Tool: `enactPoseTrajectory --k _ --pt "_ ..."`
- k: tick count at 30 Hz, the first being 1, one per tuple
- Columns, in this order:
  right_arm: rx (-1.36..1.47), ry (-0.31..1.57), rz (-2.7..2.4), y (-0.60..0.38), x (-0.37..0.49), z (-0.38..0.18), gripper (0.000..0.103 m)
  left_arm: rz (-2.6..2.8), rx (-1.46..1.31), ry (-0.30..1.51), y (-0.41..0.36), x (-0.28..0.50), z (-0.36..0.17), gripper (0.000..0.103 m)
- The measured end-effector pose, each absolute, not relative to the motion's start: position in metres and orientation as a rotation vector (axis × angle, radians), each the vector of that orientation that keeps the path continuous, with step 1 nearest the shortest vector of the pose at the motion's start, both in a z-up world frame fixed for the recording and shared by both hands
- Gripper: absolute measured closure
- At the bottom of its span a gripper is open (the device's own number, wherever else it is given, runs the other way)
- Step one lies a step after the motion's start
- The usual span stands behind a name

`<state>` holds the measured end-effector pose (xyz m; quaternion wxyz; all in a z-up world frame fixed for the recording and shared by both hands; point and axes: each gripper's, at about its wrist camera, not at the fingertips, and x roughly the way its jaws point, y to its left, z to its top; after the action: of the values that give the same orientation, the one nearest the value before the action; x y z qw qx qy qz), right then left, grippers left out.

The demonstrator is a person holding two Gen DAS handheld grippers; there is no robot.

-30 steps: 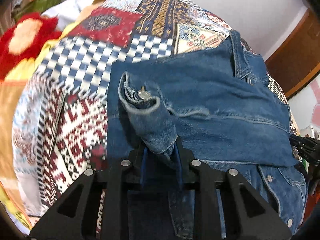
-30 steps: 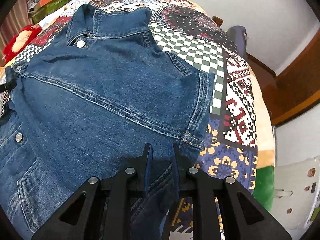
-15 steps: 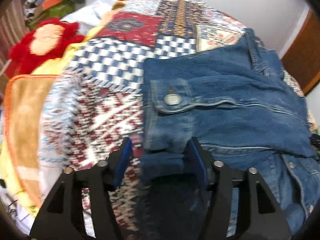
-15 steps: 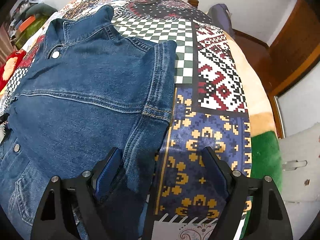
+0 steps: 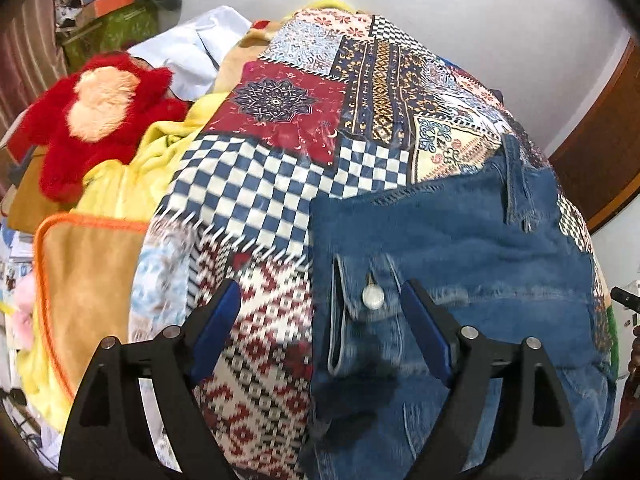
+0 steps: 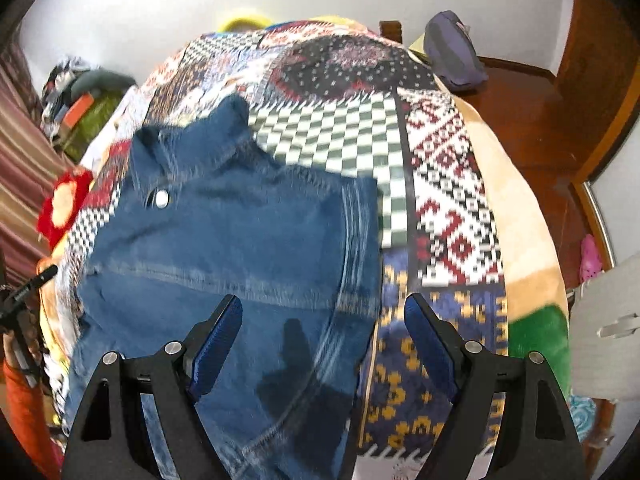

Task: Fold large clothes

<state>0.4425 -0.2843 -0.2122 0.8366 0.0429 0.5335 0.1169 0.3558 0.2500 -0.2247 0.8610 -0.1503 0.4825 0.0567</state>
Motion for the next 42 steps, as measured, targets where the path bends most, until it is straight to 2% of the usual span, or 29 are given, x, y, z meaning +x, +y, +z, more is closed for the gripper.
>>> enactPoseTrajectory --k 8,14,15,17,19,21,23,24,28,31,39,42 --pt "0.223 1.188 0.229 -0.299 0.486 -0.236 0.021 0.058 -0.519 1.123 0.275 0.411 -0.278 0.021" --pt "0.323 1.219 0.232 -0.307 0.506 -0.262 0.023 0.028 -0.629 1.141 0.285 0.432 -0.306 0.021" --pt "0.331 1.206 0.238 -0.307 0.508 -0.262 0.025 0.021 -0.629 1.134 0.286 0.434 -0.307 0.021" --pt "0.342 1.192 0.258 -0.307 0.511 -0.263 0.048 -0.008 -0.613 1.116 0.281 0.438 -0.306 0.022" --pt "0.358 1.198 0.281 -0.304 0.516 -0.265 0.057 -0.045 -0.598 1.116 0.274 0.444 -0.308 0.039" --pt "0.343 1.201 0.284 -0.298 0.519 -0.27 0.067 -0.053 -0.592 1.123 0.27 0.449 -0.311 0.048" --pt "0.292 1.18 0.256 -0.291 0.521 -0.272 0.083 -0.026 -0.565 1.115 0.267 0.453 -0.311 0.067" --pt "0.284 1.169 0.251 -0.289 0.522 -0.271 0.087 -0.002 -0.555 1.12 0.269 0.455 -0.312 0.076" --pt "0.143 1.087 0.215 -0.271 0.525 -0.252 0.091 0.025 -0.535 1.109 0.269 0.457 -0.305 0.088" --pt "0.072 1.026 0.227 -0.255 0.533 -0.227 0.091 0.063 -0.466 1.082 0.266 0.456 -0.289 0.091" --pt "-0.041 0.944 0.27 -0.217 0.564 -0.182 0.091 0.165 -0.294 0.935 0.266 0.452 -0.225 0.092" --pt "-0.037 0.914 0.272 -0.207 0.578 -0.171 0.091 0.223 -0.19 0.899 0.268 0.455 -0.21 0.097"
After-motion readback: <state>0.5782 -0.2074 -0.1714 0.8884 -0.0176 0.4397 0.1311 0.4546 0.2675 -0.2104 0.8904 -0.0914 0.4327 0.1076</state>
